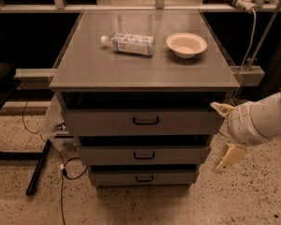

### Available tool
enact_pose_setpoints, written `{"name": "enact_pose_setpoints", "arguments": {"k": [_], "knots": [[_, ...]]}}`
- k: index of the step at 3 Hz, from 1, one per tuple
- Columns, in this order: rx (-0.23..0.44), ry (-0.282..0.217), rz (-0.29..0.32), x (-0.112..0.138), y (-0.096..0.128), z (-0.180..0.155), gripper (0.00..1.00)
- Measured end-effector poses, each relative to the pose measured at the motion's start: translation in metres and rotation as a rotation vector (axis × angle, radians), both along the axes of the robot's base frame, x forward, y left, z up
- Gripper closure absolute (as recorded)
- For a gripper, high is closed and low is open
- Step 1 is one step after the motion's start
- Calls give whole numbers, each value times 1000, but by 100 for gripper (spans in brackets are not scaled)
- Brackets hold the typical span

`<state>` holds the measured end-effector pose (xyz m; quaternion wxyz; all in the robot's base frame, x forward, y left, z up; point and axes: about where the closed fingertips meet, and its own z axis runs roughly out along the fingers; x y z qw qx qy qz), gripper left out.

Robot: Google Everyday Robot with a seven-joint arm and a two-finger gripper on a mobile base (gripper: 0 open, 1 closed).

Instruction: Open middle drawer

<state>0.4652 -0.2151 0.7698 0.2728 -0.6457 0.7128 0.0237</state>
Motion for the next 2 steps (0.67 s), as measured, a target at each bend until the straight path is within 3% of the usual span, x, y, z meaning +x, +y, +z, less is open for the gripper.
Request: {"name": "enact_pose_setpoints", "arguments": {"k": [1, 2], "knots": [[-13, 8, 0, 2, 4, -7, 0], [-8, 0, 0, 14, -1, -39, 0]]}}
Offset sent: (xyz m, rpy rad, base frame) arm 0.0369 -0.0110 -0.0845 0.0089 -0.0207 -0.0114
